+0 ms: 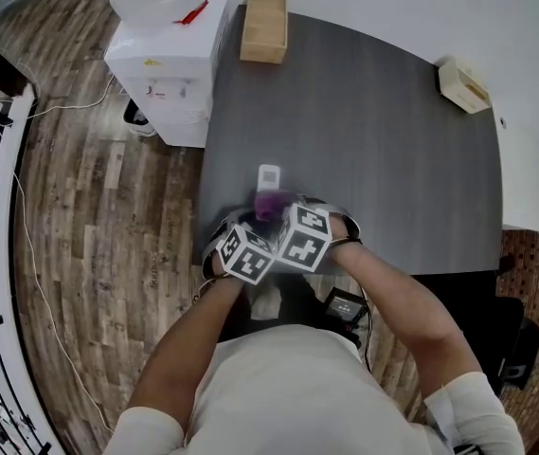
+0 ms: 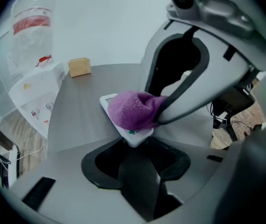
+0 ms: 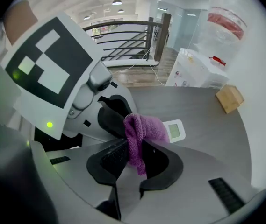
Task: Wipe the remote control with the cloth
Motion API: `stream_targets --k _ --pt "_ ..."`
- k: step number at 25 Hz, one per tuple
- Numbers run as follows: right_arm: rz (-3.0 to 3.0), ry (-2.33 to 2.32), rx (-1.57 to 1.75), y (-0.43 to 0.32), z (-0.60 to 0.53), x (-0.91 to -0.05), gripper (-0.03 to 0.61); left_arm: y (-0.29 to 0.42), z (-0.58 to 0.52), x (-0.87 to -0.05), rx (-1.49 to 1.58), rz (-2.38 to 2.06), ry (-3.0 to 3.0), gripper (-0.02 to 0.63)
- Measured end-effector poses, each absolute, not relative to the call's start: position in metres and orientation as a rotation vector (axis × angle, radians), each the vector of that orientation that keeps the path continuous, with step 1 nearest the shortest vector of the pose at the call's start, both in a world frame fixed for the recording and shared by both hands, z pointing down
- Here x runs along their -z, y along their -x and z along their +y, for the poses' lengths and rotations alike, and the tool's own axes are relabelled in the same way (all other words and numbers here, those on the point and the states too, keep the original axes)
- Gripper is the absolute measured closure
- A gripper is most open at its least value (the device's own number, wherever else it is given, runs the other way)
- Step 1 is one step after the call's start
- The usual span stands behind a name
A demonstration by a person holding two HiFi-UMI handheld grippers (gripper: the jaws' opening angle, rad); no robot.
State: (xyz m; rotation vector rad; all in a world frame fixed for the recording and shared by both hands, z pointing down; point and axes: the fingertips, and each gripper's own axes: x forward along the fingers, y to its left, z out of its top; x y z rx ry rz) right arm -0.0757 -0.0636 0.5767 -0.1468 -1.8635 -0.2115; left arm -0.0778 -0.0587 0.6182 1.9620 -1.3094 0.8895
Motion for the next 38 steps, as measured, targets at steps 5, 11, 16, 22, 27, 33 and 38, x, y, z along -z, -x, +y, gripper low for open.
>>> stream_targets --k 5,11,16,22,27,33,38 --pt "-1.864 0.213 -0.011 0.062 -0.041 -0.574 0.492 0.076 -0.058 -0.618 -0.883 -1.284 -1.976 0.445" --pt "-1.865 0.346 -0.21 0.041 -0.032 -0.559 0.492 0.07 -0.054 -0.617 -0.867 -1.222 -2.014 0.422" --pt "-1.979 0.176 -0.173 0.053 -0.072 -0.538 0.491 0.074 -0.051 -0.617 -0.829 -1.199 -2.013 0.422" --pt "-1.984 -0.043 -0.104 0.069 -0.098 -0.568 0.491 0.077 -0.05 -0.609 -0.707 -1.189 -1.987 0.422" --pt "-2.04 -0.157 -0.262 0.051 -0.109 -0.585 0.491 0.094 -0.074 -0.596 -0.337 -1.159 -1.852 0.422" --pt "-2.071 -0.241 -0.527 0.043 -0.113 -0.588 0.491 0.084 -0.093 -0.607 -0.196 -0.991 -1.693 0.422" --pt "-2.129 -0.334 -0.661 0.035 -0.12 -0.58 0.491 0.076 -0.103 -0.606 -0.092 -0.899 -1.622 0.49"
